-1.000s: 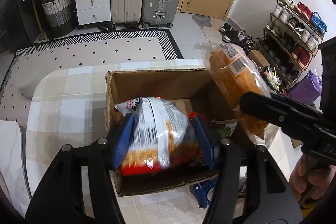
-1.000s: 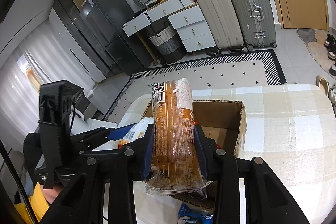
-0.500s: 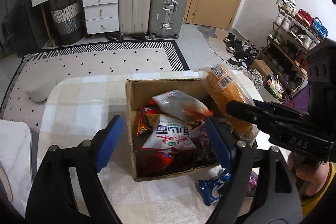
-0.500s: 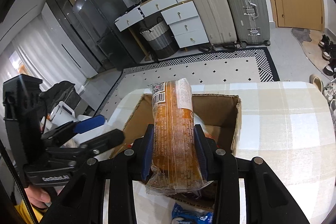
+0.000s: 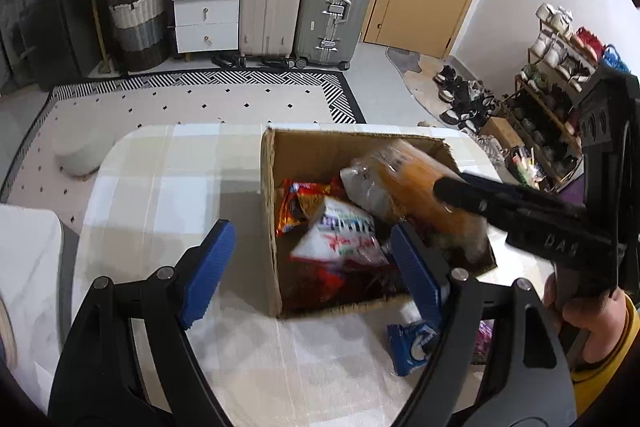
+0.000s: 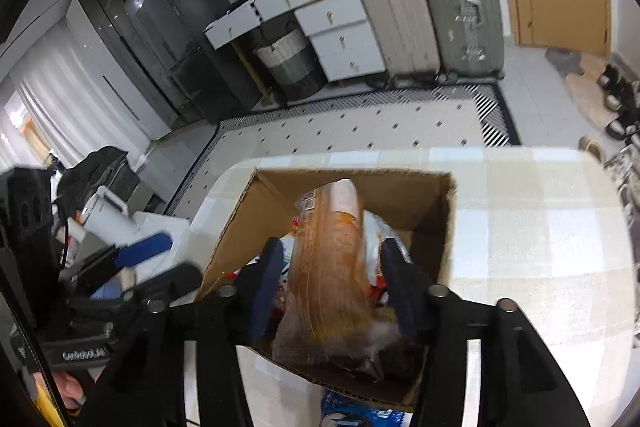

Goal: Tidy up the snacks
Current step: 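Open both tools to drop the packs into the box, then withdraw both open tools back toward the Oreo pack and candy bag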

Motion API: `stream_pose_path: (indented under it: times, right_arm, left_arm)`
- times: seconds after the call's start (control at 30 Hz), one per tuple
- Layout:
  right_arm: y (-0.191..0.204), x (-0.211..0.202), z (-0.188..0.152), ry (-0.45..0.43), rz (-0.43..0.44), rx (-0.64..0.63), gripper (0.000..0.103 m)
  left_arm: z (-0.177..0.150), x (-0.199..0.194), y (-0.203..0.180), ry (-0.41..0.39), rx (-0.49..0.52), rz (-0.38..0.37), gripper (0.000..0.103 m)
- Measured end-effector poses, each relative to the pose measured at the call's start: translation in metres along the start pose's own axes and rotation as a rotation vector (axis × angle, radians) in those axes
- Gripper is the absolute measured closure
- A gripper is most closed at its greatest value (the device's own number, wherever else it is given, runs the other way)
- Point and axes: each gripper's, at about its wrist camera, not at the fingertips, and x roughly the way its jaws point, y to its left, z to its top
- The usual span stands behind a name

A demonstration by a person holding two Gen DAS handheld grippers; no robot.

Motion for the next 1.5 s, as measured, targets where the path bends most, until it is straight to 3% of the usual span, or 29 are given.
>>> stream_pose_path:
  times: [0.2, 0.33, 0.4, 0.5, 0.63, 0.97, 1.1, 1.2, 1.5]
  right_arm:
    - [0.005, -0.033, 0.000, -0.069, 0.003, -0.002, 0.048]
    - [0.014, -0.069, -0.009, -0.132, 0.014, -0.006, 0.031]
    - [0.021, -0.090, -0.017, -0.169, 0.018, -0.013, 0.031]
    - [0.033, -0.121, -0.032, -0.218, 0.034, -0.034, 0.029]
    - [0.052, -0.170, -0.060, -0.315, 0.005, -0.083, 0.013]
    - [0.067, -0.261, -0.137, -0.482, 0.048, -0.062, 0.002]
    - [0.071, -0.296, -0.168, -0.534, 0.052, -0.064, 0.001]
    - [0.069, -0.312, -0.186, -0.545, 0.048, -0.065, 0.001]
    - [0.063, -0.340, -0.250, -0.596, 0.016, -0.027, 0.001]
  left_arm:
    - [-0.020, -0.029, -0.001, -0.041, -0.023, 0.013, 0.024]
    - [-0.036, -0.060, -0.008, -0.081, -0.018, 0.072, 0.024]
    - [-0.047, -0.079, -0.011, -0.104, -0.030, 0.069, 0.024]
    - [-0.064, -0.106, -0.018, -0.131, -0.030, 0.073, 0.023]
    - [-0.084, -0.141, -0.026, -0.170, -0.029, 0.082, 0.022]
    - [-0.142, -0.226, -0.059, -0.291, 0.014, 0.092, 0.017]
    - [-0.166, -0.255, -0.069, -0.314, 0.029, 0.081, 0.014]
    - [-0.186, -0.278, -0.074, -0.344, 0.036, 0.085, 0.000]
    - [-0.245, -0.316, -0.088, -0.374, 0.057, 0.061, 0.000]
